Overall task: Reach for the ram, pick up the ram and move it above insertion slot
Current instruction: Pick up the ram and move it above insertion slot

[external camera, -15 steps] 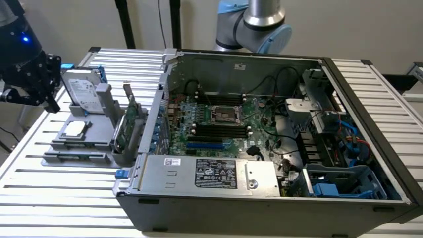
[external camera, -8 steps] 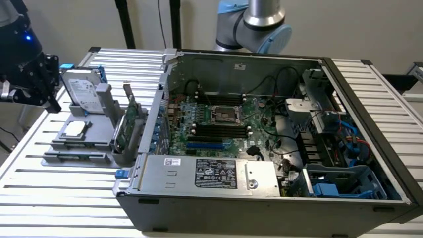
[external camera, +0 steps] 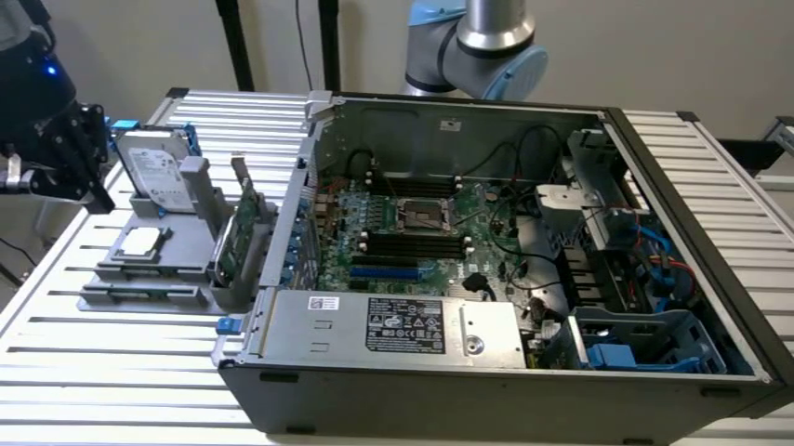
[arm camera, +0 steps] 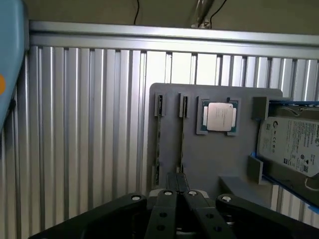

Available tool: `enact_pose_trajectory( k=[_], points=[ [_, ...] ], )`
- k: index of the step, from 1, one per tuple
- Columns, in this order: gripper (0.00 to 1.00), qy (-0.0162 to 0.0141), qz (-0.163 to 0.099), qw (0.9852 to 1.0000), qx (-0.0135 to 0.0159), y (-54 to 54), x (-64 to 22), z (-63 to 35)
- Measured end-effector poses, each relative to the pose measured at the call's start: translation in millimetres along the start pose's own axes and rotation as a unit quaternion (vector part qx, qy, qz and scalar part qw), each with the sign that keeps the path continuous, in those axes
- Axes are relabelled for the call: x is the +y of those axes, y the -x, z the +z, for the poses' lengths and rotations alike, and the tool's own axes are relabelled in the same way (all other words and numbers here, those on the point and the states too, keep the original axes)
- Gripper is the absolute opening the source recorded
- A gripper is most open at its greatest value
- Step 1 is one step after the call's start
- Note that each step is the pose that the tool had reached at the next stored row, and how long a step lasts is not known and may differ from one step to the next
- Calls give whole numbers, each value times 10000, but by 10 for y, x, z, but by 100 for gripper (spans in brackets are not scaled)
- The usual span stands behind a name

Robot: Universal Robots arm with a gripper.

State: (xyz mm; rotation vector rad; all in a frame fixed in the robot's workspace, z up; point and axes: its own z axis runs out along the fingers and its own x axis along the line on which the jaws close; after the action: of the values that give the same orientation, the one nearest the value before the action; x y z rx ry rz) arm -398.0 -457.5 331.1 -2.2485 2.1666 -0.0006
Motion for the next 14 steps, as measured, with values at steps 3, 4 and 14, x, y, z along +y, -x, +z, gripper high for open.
enact_pose_trajectory(
  k=[3,4,14],
  points=[
    [17,0,0,10000,-3,-27,1,-1],
    [24,1,0,10000,-3,-36,1,0],
    [54,22,0,10000,-4,-100,5,139]
  ],
)
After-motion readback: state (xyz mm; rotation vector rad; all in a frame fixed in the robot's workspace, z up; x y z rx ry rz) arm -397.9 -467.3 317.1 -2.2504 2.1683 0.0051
